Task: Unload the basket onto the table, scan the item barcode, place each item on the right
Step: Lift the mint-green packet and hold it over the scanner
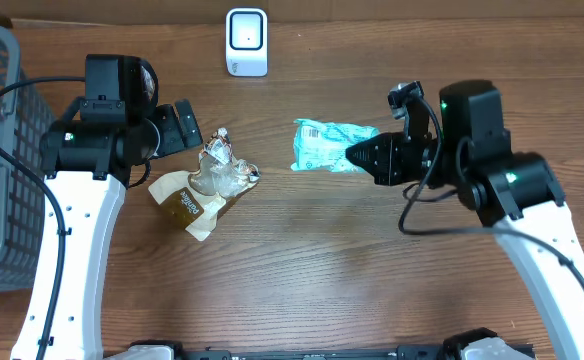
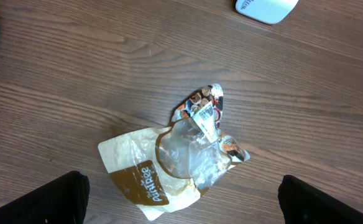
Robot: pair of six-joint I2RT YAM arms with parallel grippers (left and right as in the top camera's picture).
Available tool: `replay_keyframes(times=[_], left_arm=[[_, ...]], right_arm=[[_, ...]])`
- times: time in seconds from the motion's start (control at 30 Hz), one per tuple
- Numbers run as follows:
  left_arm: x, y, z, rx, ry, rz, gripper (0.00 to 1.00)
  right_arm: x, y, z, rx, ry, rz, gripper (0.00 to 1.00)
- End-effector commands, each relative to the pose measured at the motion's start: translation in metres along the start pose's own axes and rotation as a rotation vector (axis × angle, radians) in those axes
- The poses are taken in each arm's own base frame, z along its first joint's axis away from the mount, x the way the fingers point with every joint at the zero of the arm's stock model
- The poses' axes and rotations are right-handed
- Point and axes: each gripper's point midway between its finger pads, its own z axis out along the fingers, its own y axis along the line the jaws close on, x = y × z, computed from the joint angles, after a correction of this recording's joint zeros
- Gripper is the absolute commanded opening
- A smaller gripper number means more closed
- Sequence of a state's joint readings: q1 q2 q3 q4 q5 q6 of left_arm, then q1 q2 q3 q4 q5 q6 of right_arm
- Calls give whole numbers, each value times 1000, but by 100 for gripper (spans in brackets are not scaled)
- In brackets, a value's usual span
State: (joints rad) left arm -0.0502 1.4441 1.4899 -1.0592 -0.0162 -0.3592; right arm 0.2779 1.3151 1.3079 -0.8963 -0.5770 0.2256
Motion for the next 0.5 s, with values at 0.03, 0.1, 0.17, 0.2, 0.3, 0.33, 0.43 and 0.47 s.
replay_keyframes(times=[0.03,0.1,0.17,0.2,0.3,0.33,0.43,0.47], left_arm=[[-6,1,-5,-5,-22,18,100],[-6,1,-5,-5,-22,18,100],[-6,1,-5,-5,-22,18,100],[-6,1,-5,-5,-22,18,99],[-6,1,-5,-5,-22,18,99],[-6,1,-5,-5,-22,18,100],[-6,1,-5,-5,-22,18,100],[-6,1,-5,-5,-22,18,100]], right_arm=[[-50,1,-1,139,-24,7,4],[-70,3,6,207,3,-38,4],[-98,2,17,297,3,-92,4],[-110,0,22,339,-9,-115,4],[-158,-16,41,537,-96,-243,4],[-172,-23,47,604,-133,-286,4],[-211,-39,70,769,-242,-440,4],[-225,-41,79,813,-274,-511,4]])
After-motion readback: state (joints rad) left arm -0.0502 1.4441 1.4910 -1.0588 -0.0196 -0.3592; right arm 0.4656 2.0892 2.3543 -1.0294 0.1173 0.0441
